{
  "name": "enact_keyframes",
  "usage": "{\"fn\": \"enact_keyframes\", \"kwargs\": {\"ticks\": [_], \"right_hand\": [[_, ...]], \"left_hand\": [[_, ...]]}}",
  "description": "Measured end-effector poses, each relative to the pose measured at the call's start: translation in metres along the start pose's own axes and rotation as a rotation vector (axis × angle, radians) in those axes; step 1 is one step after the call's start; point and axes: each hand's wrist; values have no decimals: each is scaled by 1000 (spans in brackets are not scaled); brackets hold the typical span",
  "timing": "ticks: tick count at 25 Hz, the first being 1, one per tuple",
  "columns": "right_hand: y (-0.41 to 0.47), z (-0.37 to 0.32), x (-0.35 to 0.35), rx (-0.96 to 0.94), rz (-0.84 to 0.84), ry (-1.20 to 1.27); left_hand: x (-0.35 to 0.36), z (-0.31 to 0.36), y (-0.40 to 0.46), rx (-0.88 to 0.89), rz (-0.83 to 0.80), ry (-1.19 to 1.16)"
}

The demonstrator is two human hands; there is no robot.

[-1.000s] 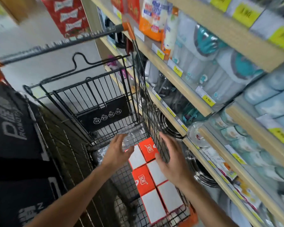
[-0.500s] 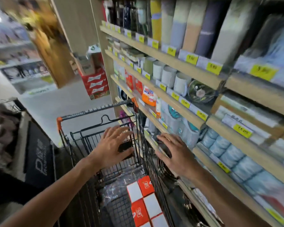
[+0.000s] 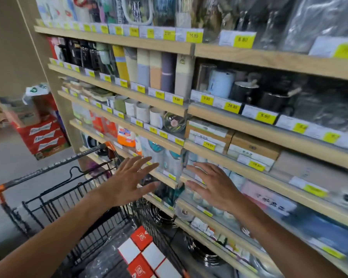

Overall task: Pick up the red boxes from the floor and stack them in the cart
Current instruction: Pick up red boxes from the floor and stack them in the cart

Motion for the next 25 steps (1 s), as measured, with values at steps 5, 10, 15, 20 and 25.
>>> {"fn": "enact_keyframes", "kwargs": {"ticks": [5, 10, 15, 20, 25], "right_hand": [[-103, 21, -41, 205, 20, -118], [-208, 57, -86, 386, 119, -194], [-322, 102, -131, 559, 214, -187], [-456, 162, -170, 714, 271, -215], [-615, 215, -195, 918, 284, -274]], "left_hand": [[17, 64, 22, 248, -5, -91], [26, 168, 51, 464, -54, -115], [37, 301, 70, 649, -74, -107], [72, 456, 82, 813, -165, -120], [119, 619, 70, 1007, -197, -107]]}}
Point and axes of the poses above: each hand's wrist, its own y-axis towards the middle knuckle, its own x-axis out of the palm, z = x × y, and after that the axes turned 5 degrees about z, right-handed
